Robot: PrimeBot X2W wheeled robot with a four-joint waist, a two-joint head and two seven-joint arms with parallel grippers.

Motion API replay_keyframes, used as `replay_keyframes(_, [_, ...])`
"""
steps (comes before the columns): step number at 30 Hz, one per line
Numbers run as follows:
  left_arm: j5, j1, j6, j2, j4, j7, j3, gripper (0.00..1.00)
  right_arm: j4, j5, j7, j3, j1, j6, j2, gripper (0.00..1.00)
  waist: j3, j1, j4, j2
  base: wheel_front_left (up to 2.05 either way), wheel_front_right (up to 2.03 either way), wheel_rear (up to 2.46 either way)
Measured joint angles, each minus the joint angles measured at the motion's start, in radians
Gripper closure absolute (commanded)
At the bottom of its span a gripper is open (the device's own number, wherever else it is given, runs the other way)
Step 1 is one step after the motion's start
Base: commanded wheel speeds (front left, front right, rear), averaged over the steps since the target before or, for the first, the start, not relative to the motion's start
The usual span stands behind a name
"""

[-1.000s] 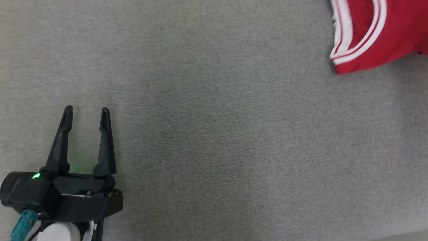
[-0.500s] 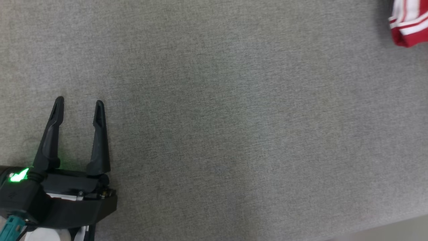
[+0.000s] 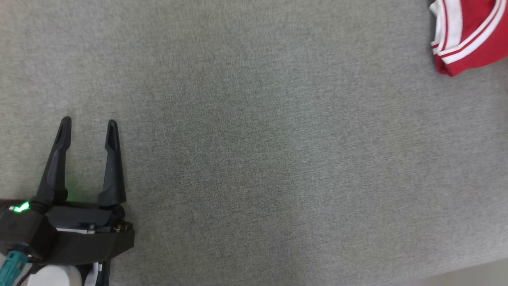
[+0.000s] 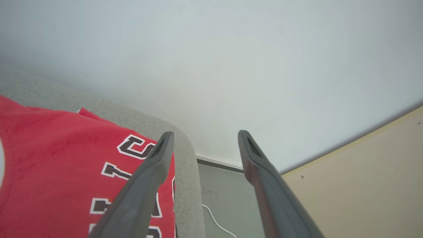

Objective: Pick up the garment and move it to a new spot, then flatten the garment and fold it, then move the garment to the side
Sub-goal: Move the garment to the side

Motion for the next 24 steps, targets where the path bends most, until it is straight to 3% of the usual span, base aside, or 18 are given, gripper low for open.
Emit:
replay_keyframes(12, [-0.034,0.075,0.015,-0.024,0.099,-0.019,0.035,0.00,-0.084,0.027,-0.153,-0.009,0.095,0.000,0.126,0.00,-0.155,0.0000,0.000,-0.0002,0.00,0.00,0.00])
replay_keyframes(18, [-0.048,0.126,0.025,-0.044,0.116,-0.022,0.067,0.00,-0.207,0.038,-0.165,-0.067,0.265,0.000,0.200,0.00,-0.256,-0.0002,0.007,-0.0003,0.00,0.00,0.00])
replay_keyframes(24, [-0.048,0.161,0.015,-0.067,0.139,-0.022,0.072,0.00,-0.412,0.033,-0.167,-0.203,0.529,0.000,0.284,0.00,-0.361,-0.0003,0.021,-0.0003,0.00,0.00,0.00])
